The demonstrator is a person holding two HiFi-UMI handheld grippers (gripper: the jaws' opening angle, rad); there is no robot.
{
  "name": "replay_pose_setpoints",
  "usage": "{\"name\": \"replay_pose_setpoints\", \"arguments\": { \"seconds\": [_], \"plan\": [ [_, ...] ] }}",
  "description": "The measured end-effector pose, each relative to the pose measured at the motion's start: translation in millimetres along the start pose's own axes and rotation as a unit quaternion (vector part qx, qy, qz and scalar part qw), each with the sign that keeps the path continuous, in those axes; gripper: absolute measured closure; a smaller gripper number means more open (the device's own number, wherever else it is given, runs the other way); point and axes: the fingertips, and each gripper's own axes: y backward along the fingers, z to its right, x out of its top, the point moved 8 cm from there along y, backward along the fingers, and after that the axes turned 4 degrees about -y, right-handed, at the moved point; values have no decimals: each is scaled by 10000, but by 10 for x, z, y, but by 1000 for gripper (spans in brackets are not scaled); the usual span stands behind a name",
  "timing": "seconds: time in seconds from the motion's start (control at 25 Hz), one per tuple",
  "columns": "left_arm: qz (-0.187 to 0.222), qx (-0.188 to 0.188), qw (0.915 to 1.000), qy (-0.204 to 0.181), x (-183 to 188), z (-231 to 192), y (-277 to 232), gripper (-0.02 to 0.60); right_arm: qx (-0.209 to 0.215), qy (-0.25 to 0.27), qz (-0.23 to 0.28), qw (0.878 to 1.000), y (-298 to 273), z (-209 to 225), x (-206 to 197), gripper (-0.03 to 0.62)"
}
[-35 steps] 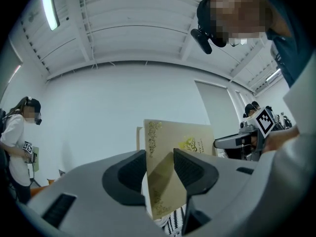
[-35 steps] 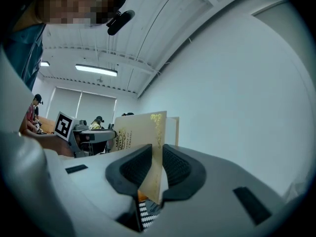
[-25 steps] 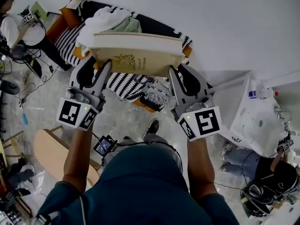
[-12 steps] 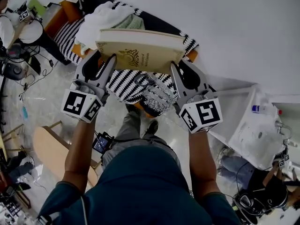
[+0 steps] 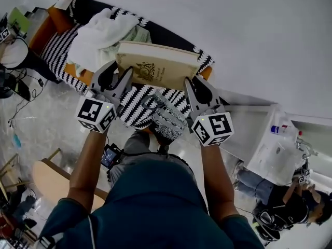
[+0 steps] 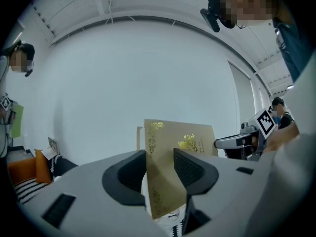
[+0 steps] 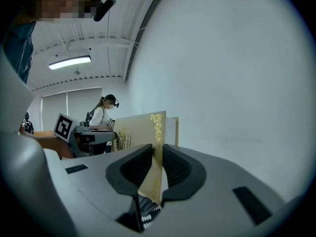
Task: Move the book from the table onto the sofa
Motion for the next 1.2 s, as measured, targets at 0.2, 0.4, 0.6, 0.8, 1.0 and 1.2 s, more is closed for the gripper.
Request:
{"name": "replay_pose_setpoints", "arguments": {
  "seconds": [0.2,0.4,0.6,0.8,1.0,1.2],
  "plan": [
    [-256,-261,9993,87,-307,-413,-394,417,-192,-82,-112,9997,-468,176,-285,517],
    [-647,-444,9968,139,-665,-562,-777,417,-317,-366,-317,9983,-718,454,-657,517],
    [-1016,-436,9937,208,-1079,-623,-1044,417,-359,-665,-549,9956,-925,714,-1073,517],
    [-1348,-309,9900,284,-1493,-671,-1298,417,-319,-936,-791,9919,-1159,998,-1497,517],
    [-1821,-179,9816,541,-2055,-775,-1437,417,-333,-1225,-1233,9842,-1422,1158,-2020,517],
    [-2323,-132,9697,750,-2631,-870,-1550,417,-374,-1525,-1746,9720,-1640,1274,-2590,517]
  ]
}}
